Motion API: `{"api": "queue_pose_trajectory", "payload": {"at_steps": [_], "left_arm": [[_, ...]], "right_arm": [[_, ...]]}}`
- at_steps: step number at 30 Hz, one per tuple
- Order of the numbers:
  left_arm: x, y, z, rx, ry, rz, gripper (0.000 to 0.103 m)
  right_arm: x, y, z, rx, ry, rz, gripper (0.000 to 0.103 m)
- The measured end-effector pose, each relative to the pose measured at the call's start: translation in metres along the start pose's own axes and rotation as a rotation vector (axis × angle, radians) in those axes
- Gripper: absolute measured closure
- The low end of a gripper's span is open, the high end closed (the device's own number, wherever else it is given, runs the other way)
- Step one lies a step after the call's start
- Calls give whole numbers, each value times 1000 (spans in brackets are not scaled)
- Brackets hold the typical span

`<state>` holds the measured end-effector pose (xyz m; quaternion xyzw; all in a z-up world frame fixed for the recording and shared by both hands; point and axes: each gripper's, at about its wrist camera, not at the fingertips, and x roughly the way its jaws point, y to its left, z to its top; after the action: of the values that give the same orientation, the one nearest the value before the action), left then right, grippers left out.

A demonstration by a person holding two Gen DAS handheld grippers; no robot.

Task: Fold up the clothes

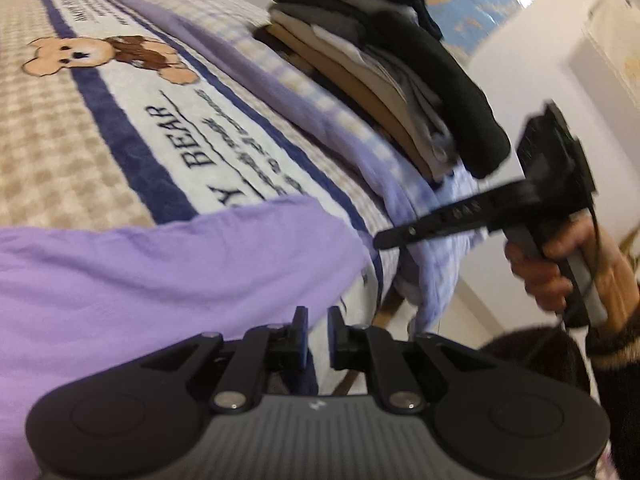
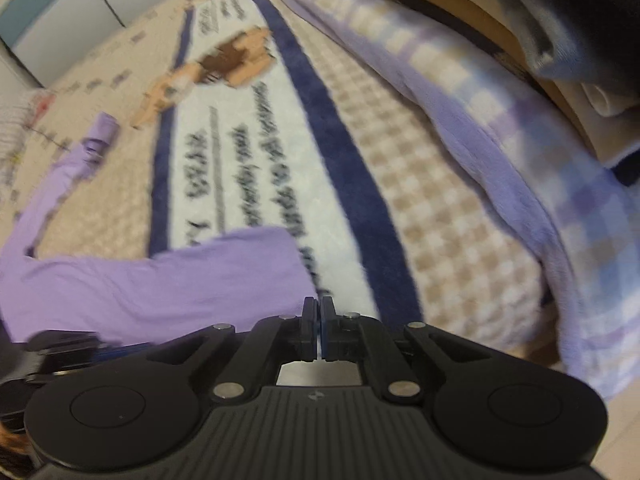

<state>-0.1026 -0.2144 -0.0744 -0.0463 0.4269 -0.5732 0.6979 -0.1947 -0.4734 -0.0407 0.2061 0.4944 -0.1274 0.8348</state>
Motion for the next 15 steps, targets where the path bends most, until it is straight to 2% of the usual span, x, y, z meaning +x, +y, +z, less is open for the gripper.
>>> {"api": "queue_pose_trajectory", "payload": {"at_steps": [1, 4, 7, 8, 10, 15], "left_arm": [[0, -2, -1, 17, 20, -9, 79], [-2, -9, -3, 66, 37, -6, 72], [-7, -12, -1, 87, -2, 28, 68], [-9, -12, 0, 89, -16, 38, 67], [-12, -9, 1, 86, -39, 62, 63], [-11, 3, -2, 54, -45, 92, 63]], "right_arm": [[1, -1, 0, -3, 2, -18, 97], [0, 0, 1, -25, -15, -29, 94], [1, 6, 6, -44, -53, 8, 75], [4, 9, 9, -55, -63, 16, 73], [10, 15, 14, -79, -80, 27, 72], [30, 25, 24, -99, -105, 72, 69]]}}
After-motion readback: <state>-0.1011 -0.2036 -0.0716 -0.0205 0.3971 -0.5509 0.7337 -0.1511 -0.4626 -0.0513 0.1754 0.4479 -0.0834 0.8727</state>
